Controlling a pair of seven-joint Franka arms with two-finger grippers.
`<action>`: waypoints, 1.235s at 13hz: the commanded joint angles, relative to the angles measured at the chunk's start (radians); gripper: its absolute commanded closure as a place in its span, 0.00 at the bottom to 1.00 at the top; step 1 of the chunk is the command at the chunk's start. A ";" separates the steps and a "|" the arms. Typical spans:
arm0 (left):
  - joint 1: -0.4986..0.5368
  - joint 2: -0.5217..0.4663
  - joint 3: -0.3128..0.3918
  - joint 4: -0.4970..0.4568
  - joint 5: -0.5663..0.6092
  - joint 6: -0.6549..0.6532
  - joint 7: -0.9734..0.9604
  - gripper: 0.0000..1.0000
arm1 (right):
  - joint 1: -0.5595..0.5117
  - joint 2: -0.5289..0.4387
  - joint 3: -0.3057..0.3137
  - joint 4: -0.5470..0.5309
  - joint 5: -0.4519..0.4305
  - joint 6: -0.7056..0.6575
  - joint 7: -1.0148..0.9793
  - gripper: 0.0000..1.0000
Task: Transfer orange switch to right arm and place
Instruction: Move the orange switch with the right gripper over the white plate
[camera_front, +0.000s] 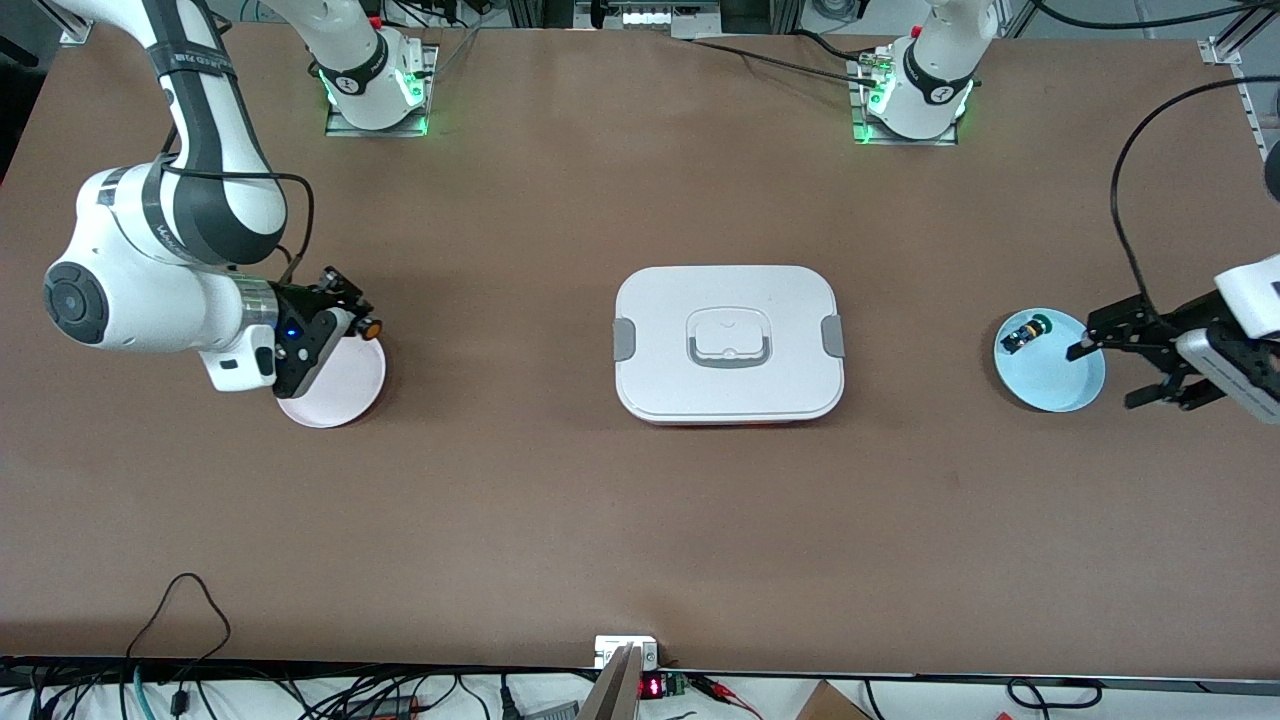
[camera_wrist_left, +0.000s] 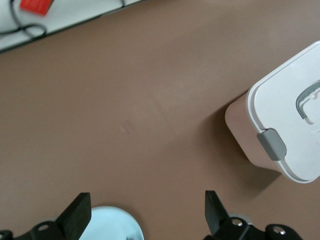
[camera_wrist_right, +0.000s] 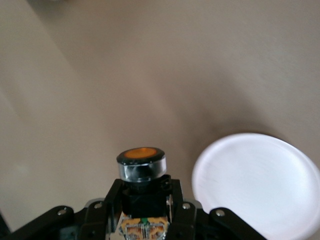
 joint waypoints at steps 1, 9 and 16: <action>-0.044 -0.058 0.009 0.066 0.151 -0.182 -0.292 0.00 | -0.026 -0.011 0.010 -0.052 -0.100 0.083 -0.115 0.82; -0.199 -0.192 0.056 0.066 0.340 -0.336 -0.646 0.00 | -0.069 0.001 0.010 -0.215 -0.273 0.402 -0.321 0.82; -0.194 -0.172 0.056 0.075 0.330 -0.330 -0.642 0.00 | -0.089 0.067 0.012 -0.299 -0.284 0.615 -0.416 0.82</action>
